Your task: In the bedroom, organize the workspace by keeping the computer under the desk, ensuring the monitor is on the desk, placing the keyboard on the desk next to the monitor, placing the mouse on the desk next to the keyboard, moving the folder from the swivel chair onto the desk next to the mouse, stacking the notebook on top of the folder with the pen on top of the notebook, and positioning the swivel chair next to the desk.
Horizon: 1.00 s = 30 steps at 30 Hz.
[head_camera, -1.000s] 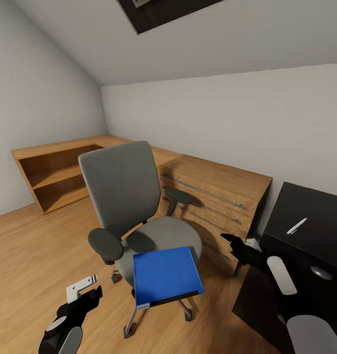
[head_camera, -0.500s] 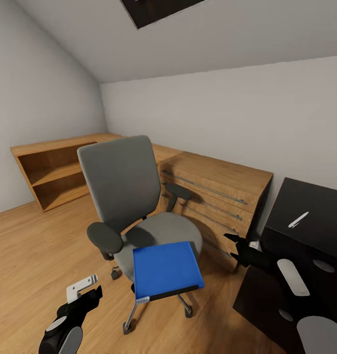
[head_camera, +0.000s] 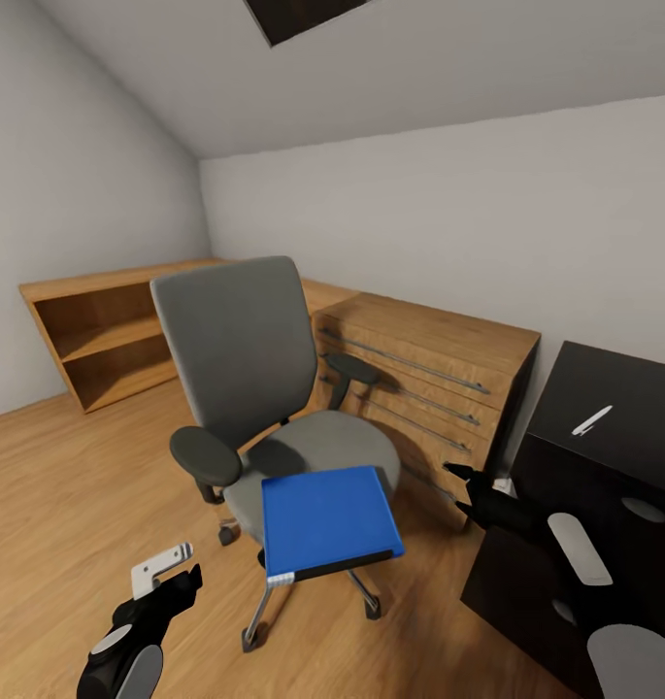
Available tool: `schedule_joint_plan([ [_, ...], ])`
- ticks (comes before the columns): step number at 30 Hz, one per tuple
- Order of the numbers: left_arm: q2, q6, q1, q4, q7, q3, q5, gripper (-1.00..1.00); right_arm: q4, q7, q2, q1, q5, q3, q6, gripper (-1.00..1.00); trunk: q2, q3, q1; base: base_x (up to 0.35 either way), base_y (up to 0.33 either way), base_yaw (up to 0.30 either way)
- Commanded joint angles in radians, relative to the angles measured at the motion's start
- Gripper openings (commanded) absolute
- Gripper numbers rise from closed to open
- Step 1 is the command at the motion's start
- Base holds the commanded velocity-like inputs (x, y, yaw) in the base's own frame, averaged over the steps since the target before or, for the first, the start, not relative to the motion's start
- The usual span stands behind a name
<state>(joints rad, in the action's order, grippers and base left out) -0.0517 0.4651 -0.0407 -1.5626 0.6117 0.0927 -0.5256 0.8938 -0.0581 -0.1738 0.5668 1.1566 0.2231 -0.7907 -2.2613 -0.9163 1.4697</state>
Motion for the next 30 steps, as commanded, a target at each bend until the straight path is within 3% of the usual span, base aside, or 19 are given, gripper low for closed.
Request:
schedule_joint_plan([
  [1, -0.001, 0.001, -0.001, -0.001, 0.01, 0.002, -0.008, 1.0, -0.001, -0.006, 0.0, 0.001, -0.006, 0.003, -0.006, 1.0, -0.008, -0.004, 0.004, 0.0, 0.0, 0.0],
  [15, 0.0, 0.002, -0.001, 0.001, 0.01, 0.004, -0.008, 1.0, -0.003, -0.006, 0.005, 0.001, -0.003, 0.001, -0.005, 1.0, -0.106, -0.048, 0.057, 0.0, 0.0, 0.0],
  [30, 0.0, 0.003, -0.001, 0.001, 0.01, 0.003, -0.008, 1.0, -0.005, -0.014, 0.007, 0.001, -0.003, -0.003, -0.006, 1.0, -0.106, -0.048, 0.057, 0.0, 0.0, 0.0],
])
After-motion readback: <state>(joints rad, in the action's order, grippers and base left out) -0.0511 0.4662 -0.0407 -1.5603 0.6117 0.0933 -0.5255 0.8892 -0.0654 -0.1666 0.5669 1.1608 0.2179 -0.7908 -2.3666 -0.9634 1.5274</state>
